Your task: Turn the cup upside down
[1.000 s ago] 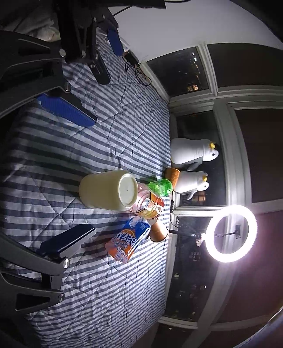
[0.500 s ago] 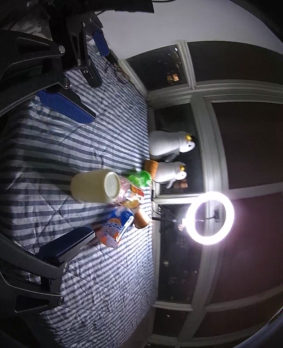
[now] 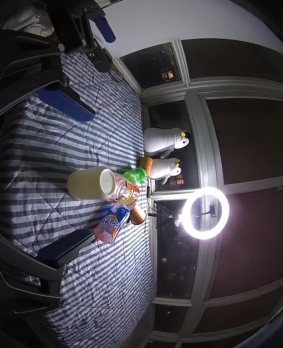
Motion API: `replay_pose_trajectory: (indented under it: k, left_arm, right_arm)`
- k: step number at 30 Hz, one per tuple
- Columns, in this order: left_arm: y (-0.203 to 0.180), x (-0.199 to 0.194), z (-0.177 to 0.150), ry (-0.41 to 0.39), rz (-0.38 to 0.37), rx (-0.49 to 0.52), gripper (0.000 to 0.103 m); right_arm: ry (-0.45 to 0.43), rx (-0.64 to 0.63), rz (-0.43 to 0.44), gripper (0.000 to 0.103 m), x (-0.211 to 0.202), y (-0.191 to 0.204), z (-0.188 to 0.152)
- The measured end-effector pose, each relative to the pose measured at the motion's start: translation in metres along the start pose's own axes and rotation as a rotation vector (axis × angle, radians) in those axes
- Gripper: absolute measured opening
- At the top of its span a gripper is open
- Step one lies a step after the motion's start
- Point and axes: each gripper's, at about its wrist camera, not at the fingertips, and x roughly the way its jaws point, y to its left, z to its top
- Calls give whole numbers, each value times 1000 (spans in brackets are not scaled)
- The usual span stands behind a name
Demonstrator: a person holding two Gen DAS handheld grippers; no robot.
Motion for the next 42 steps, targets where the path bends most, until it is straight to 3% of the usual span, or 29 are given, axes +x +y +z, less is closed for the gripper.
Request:
replay_pose_trajectory:
  k: [42]
  left_arm:
    - [-1,3,2,-3,3,0,102]
  right_arm:
    - [-1,-1,-9,98,5,-4,0]
